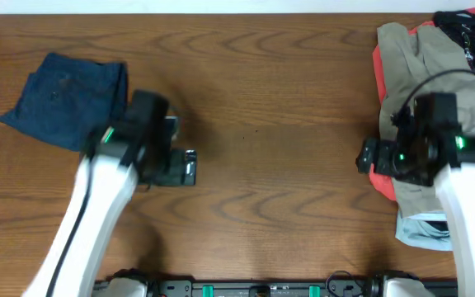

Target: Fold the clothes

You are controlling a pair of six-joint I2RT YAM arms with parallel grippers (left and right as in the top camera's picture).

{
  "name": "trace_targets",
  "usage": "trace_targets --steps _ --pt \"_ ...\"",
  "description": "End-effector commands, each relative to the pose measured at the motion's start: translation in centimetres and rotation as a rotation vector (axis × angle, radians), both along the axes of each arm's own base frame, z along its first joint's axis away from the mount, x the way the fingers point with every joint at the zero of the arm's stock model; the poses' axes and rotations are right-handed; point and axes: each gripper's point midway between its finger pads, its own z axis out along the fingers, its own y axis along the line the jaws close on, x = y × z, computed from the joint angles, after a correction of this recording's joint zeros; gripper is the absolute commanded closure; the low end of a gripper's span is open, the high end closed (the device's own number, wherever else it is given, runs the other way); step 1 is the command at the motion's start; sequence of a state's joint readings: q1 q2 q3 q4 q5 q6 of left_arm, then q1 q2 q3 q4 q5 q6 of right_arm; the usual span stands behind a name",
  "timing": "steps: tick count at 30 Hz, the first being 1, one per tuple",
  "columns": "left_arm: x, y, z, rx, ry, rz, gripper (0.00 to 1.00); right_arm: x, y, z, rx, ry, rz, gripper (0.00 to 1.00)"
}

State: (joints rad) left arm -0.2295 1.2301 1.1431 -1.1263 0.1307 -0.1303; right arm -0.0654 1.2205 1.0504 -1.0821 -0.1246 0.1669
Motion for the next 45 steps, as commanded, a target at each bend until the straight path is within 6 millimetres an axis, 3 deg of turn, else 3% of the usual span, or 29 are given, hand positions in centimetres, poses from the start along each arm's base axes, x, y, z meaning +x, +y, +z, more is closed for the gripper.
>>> trace_targets --steps 1,7,13,17,41,45 --pt "-1.4 2.0 2.2 0.033 -0.194 0.051 0.02 -1.4 0.2 1.3 -0.001 -0.146 0.003 0.01" --pt "-3.7 2.9 6.4 -0.043 -0.563 0.076 0.02 -3.4 -0.3 4.1 -0.051 -0.426 -0.013 0.01" --pt "-5.4 3.3 9.6 -0.093 -0.749 0.085 0.02 -5.3 0.0 6.0 -0.049 -0.534 -0.009 0.01" --pt "-6.2 3.4 9.6 -0.094 -0.754 0.085 0.02 -6.0 0.1 5.9 -0.049 -0.529 -0.009 0.01" --pt "-6.2 3.4 9.5 -0.092 -0.747 0.085 0.02 -7.3 -0.4 5.0 -0.075 -0.482 -0.022 0.01" --pt "-6.2 3.4 9.5 -0.092 -0.747 0.085 0.02 -7.4 -0.3 6.0 -0.09 -0.547 -0.003 0.01"
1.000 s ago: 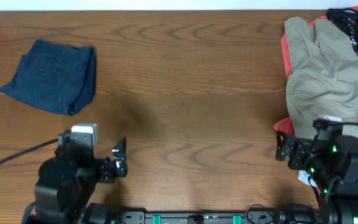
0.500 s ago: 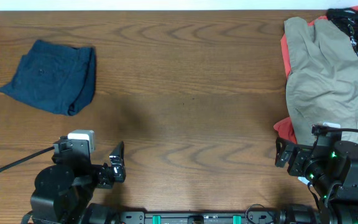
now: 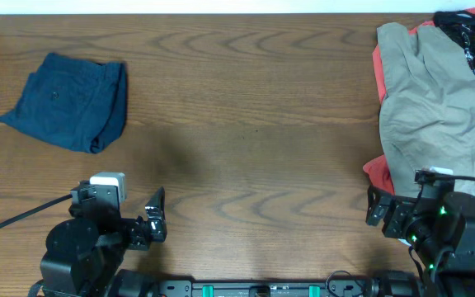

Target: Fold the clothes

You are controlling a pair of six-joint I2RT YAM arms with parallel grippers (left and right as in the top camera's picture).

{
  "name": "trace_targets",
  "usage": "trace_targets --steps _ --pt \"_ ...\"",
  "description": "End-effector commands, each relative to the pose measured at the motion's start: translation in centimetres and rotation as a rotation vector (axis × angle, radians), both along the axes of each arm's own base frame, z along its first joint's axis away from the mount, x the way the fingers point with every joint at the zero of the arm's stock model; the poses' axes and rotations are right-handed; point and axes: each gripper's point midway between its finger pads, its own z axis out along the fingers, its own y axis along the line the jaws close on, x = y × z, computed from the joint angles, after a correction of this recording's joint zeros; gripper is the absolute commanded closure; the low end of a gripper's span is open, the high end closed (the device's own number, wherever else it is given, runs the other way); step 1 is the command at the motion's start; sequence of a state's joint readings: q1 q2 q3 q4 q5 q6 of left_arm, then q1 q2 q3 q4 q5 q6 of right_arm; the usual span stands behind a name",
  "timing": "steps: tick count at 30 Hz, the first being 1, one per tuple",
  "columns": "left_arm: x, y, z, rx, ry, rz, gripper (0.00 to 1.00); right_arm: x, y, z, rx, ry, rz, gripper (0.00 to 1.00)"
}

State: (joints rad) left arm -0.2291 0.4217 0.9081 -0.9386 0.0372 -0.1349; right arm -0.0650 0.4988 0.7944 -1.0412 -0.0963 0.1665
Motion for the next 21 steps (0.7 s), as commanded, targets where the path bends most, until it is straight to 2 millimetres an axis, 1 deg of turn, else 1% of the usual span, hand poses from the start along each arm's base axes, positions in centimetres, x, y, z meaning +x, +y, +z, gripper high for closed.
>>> trace_targets --steps 1,4,6,11,14,18,21 --pt "0.1 0.3 -0.4 0.0 0.011 0.023 0.02 0.0 -0.1 0.9 -0.046 -0.076 0.022 0.01" --pt "0.1 0.3 -0.4 0.0 0.011 0.023 0.02 0.3 0.4 1.9 -0.076 -0.192 0.068 0.01" --pt "0.1 0.3 -0.4 0.0 0.011 0.023 0.02 0.4 0.5 1.9 -0.084 -0.253 0.073 0.01" --pt "0.1 0.3 -0.4 0.0 0.011 0.023 0.02 1.7 0.5 0.7 -0.093 -0.42 0.071 0.01" --pt "0.1 0.3 -0.4 0.0 0.011 0.023 0.02 2.9 0.7 0.0 -0.1 -0.525 0.078 0.01" --pt "0.1 0.3 -0.4 0.0 0.011 0.023 0.02 4.2 1.2 -0.6 -0.141 -0.624 0.113 0.01" --pt "0.1 0.3 -0.4 0.0 0.011 0.023 0.02 4.7 1.3 -1.0 -0.18 -0.668 0.127 0.01"
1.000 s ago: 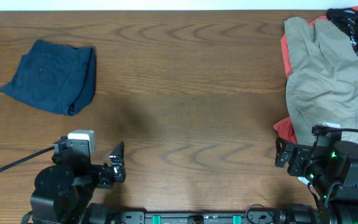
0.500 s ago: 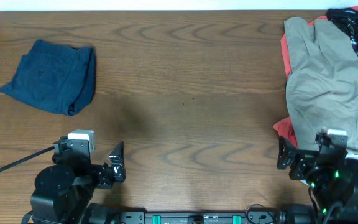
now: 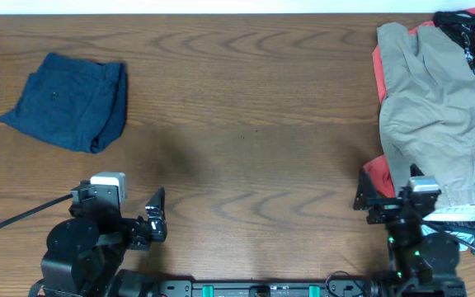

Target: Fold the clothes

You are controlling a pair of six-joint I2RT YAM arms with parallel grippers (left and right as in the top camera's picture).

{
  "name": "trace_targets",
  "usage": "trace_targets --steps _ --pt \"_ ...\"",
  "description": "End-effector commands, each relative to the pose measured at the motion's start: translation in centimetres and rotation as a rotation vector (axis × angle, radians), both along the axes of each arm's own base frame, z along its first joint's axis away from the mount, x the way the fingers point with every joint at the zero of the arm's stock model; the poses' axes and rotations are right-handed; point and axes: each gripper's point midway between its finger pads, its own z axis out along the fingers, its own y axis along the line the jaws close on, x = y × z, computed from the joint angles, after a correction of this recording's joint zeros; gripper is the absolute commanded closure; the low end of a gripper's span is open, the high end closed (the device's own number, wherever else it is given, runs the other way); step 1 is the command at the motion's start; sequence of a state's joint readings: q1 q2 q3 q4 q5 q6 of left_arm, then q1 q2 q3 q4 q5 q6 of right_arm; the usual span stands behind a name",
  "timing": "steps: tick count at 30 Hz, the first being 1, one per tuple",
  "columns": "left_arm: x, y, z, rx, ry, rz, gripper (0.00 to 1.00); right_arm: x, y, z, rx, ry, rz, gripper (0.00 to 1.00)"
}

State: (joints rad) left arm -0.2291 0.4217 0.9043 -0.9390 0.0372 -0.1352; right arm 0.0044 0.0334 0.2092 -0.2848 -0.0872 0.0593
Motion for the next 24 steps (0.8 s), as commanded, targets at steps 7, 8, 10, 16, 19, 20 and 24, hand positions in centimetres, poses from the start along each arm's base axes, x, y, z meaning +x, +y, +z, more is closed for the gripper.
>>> trace_targets --steps 7,8,10,16,19,20,24 --pt "0.1 0.3 -0.3 0.0 0.007 0.023 0.02 0.9 -1.1 -3.2 -0.073 0.008 -0.067 0.01" --pt "0.1 0.3 -0.3 -0.001 0.007 0.023 0.02 0.9 -1.1 -4.1 -0.074 0.028 -0.069 0.01" --pt "0.1 0.3 -0.3 0.0 0.007 0.023 0.02 1.0 -1.1 -4.6 -0.084 0.034 -0.069 0.01" --pt "0.1 0.3 -0.3 0.0 0.007 0.023 0.02 1.0 -1.2 -4.5 -0.09 0.031 -0.073 0.01" --pt "0.1 0.3 -0.3 0.0 0.007 0.023 0.02 1.0 -1.2 -4.5 -0.09 0.031 -0.073 0.01" --pt "0.1 0.3 -0.3 0.0 0.007 0.023 0.02 1.0 -1.2 -4.5 -0.09 0.031 -0.073 0.01" --pt "0.1 0.3 -0.3 -0.001 0.007 0.023 0.02 1.0 -1.2 -4.5 -0.09 0.031 -0.073 0.01"
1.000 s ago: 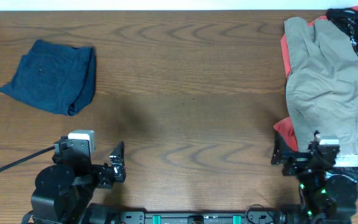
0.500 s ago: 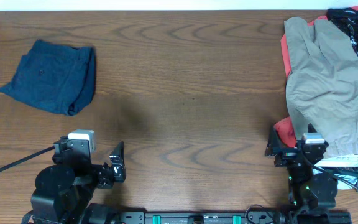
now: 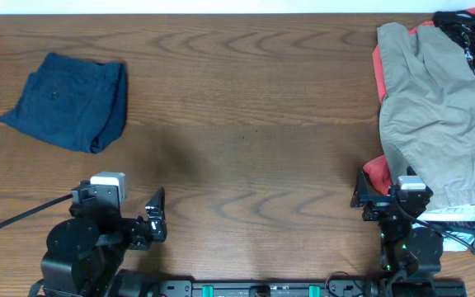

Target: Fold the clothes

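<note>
A folded dark blue garment point(image 3: 68, 101) lies at the far left of the wooden table. At the far right is a pile of unfolded clothes: khaki trousers point(image 3: 435, 115) on top, a red garment point(image 3: 379, 172) under them, a black item point(image 3: 468, 33) at the back corner. My left gripper point(image 3: 155, 216) rests low at the front left, fingers close together and holding nothing that I can see. My right gripper point(image 3: 363, 196) sits at the front right, beside the red garment's edge; whether it is open or shut does not show.
The brown wooden table point(image 3: 246, 124) spans the view. A light blue cloth point(image 3: 460, 239) peeks out at the front right under the pile. A cable point(image 3: 15, 219) runs from the left arm's base to the left edge.
The right arm has shifted slightly at the front right, its wrist now a little further right and lower. The left arm and all clothes stay where they were.
First my left arm reached out beside the folded blue garment and my right arm was over the khaki trousers. Then both arms stood drawn back to the front edge. Since then only the right arm has shifted a little there.
</note>
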You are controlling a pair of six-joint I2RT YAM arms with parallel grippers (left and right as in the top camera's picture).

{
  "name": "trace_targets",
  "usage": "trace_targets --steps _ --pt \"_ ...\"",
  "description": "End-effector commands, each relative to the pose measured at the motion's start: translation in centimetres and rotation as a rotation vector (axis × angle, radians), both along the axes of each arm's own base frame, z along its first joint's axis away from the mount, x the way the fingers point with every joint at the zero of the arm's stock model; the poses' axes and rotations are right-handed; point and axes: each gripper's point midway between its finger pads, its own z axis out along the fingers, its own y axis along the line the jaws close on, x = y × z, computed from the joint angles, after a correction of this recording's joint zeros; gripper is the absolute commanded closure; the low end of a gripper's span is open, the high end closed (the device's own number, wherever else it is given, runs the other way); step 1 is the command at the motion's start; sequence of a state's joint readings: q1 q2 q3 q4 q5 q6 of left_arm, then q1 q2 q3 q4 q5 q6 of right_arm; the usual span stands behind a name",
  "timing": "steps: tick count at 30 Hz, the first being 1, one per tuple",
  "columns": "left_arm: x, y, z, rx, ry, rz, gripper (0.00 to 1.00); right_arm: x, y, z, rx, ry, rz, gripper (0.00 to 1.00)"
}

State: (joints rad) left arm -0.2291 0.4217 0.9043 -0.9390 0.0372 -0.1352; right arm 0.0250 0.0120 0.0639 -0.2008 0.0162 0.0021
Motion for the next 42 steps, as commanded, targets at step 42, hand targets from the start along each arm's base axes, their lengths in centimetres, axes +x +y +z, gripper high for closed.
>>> trace_targets --steps 42 --pt "1.7 2.6 -6.3 0.021 -0.067 0.143 0.02 0.0 0.0 0.0 -0.019 -0.005 0.002 0.01"
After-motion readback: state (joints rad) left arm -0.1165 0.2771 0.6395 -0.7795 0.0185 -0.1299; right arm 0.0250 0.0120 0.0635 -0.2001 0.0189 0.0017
